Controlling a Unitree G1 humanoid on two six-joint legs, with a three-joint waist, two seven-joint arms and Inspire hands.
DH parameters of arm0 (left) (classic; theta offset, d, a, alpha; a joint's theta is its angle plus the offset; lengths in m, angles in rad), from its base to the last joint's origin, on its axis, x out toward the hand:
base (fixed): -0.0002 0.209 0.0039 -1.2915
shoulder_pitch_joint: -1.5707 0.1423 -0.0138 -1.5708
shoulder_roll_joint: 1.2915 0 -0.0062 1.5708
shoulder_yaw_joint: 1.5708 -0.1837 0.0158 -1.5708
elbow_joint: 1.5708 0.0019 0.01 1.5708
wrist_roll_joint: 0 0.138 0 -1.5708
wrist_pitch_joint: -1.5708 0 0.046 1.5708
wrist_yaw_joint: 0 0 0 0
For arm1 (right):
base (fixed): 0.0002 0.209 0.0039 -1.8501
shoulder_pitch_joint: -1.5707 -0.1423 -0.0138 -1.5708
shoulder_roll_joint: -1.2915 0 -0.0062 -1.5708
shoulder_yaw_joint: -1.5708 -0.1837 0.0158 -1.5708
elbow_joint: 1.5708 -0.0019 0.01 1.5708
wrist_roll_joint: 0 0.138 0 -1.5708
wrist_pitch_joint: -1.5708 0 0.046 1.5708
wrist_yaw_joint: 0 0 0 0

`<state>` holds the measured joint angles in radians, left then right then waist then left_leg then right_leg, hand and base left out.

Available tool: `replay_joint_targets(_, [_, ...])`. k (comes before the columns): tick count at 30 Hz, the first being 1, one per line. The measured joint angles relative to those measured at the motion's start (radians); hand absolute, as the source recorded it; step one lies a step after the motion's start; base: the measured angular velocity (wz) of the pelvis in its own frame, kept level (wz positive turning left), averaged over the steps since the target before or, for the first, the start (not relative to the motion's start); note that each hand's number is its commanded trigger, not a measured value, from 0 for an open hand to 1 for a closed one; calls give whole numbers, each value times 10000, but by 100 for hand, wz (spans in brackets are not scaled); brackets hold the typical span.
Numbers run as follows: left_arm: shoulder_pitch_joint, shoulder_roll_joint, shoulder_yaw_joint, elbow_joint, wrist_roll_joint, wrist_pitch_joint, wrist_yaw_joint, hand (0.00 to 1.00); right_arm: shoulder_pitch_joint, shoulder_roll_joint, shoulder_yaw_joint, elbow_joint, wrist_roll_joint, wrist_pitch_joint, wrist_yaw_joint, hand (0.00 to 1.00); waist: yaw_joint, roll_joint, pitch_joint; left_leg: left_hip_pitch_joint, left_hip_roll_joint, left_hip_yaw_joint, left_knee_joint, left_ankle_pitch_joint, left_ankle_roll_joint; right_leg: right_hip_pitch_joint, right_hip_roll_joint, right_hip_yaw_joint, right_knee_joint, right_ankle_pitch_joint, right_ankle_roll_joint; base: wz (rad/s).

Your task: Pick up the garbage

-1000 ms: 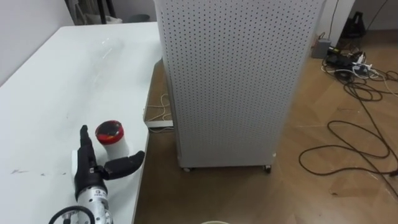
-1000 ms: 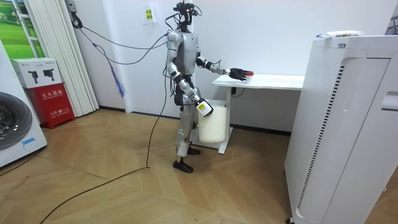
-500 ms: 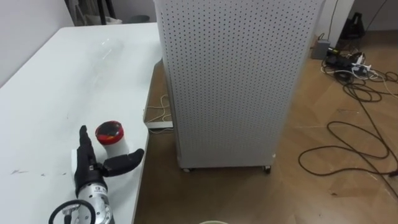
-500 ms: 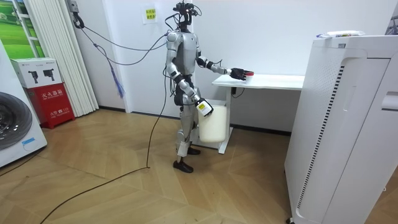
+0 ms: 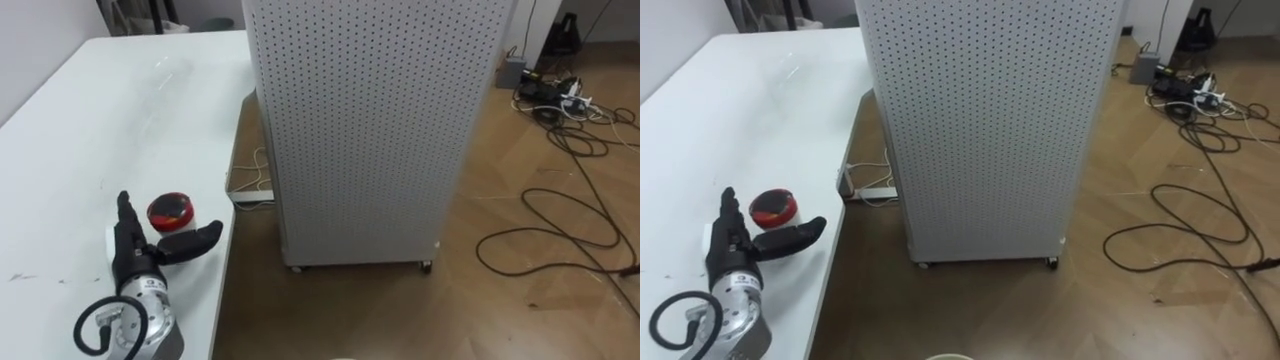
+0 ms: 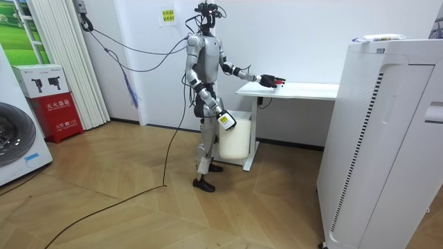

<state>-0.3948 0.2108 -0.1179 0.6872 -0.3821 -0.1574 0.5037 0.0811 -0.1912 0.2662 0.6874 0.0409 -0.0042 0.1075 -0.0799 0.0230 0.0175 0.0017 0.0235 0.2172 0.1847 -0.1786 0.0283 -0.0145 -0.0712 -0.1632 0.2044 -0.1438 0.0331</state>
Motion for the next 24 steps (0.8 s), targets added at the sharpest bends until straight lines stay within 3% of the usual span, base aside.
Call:
replay_joint_targets(1, [-15,0,-2,0,0,0,29,59,-1,-2,20,0,0,6,-14,100,-1,-1,0,0,0,2,0,0,0,-2,-1,2,0,0,0,0])
replay_joint_targets(2, [-40,2,-2,0,-14,3,86,100,0,-4,78,0,1,13,-45,100,-6,-4,-3,2,0,0,8,0,0,-4,-2,4,0,0,0,0])
replay_joint_targets(12, [-101,24,-6,0,-295,395,161,100,147,-5,255,-1,3,282,-203,100,-74,-6,-7,104,1,0,54,1,0,112,-5,22,3,0,-1,0])
replay_joint_targets(24, [-104,81,-11,0,-958,803,163,100,219,-6,255,0,1,295,-292,100,-163,4,-12,68,-1,6,73,0,2,22,3,155,68,11,-17,-1])
